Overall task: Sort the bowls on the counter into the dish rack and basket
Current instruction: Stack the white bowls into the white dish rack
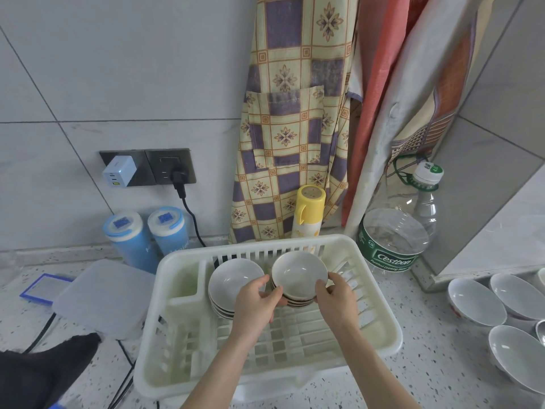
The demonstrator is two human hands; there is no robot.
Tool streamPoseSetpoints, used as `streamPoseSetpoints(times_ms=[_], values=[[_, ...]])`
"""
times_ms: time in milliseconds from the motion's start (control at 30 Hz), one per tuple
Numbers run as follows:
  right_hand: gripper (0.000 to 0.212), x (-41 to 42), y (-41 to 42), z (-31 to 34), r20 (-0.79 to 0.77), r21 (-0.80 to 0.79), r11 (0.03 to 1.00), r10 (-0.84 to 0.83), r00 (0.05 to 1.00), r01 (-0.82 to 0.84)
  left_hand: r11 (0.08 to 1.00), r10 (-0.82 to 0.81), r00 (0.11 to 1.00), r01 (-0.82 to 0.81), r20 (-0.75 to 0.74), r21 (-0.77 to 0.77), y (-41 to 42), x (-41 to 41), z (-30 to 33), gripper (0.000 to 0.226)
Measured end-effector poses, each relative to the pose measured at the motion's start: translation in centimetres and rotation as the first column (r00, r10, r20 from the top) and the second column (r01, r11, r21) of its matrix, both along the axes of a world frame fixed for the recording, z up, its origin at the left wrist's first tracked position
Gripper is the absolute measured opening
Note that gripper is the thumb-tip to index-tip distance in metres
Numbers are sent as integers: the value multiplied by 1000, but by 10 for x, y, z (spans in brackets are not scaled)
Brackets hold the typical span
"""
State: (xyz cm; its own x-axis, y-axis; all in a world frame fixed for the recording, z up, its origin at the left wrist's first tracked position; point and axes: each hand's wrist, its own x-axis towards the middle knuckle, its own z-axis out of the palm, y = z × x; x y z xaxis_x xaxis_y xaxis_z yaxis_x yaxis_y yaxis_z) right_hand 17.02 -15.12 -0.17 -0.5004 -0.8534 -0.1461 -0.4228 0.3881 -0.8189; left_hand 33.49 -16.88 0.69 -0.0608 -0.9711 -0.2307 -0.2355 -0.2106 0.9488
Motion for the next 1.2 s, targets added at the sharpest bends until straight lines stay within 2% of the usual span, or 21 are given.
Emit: streamPoseSetpoints(times_ms=[367, 500, 767, 867, 933, 1033, 1200], values=[[36, 3, 0, -3, -176, 69, 997, 30, 984, -18, 995, -90, 995, 91, 49, -30, 0, -1, -2, 39], [35, 4, 0, -4, -212, 76, 997, 33, 977, -17, 995, -87, 995, 88, 43, -42, 0, -1, -4, 42], [41, 5, -1, -3, -161, 97, 995, 45, 986, -29, 995, -78, 996, 79, 31, -56, 0, -1, -3, 40], [48, 6, 0, 0, -123, 97, 995, 0, 992, 12, 1000, -30, 996, 30, -85, -6, 1, -1, 2, 23], [52, 6, 1, 4, -104, 104, 993, -46, 993, 57, 996, 77, 981, -69, -179, 52, 1, 2, 4, 18], [51, 6, 6, 12, -60, 84, 992, -94, 994, 99, 984, 172, 956, -158, -236, 79, 4, 10, 10, 15], [40, 2, 19, 34, -7, -102, 987, -128, 992, 127, 965, 259, 907, -255, -332, 57, 22, 30, 26, 13]])
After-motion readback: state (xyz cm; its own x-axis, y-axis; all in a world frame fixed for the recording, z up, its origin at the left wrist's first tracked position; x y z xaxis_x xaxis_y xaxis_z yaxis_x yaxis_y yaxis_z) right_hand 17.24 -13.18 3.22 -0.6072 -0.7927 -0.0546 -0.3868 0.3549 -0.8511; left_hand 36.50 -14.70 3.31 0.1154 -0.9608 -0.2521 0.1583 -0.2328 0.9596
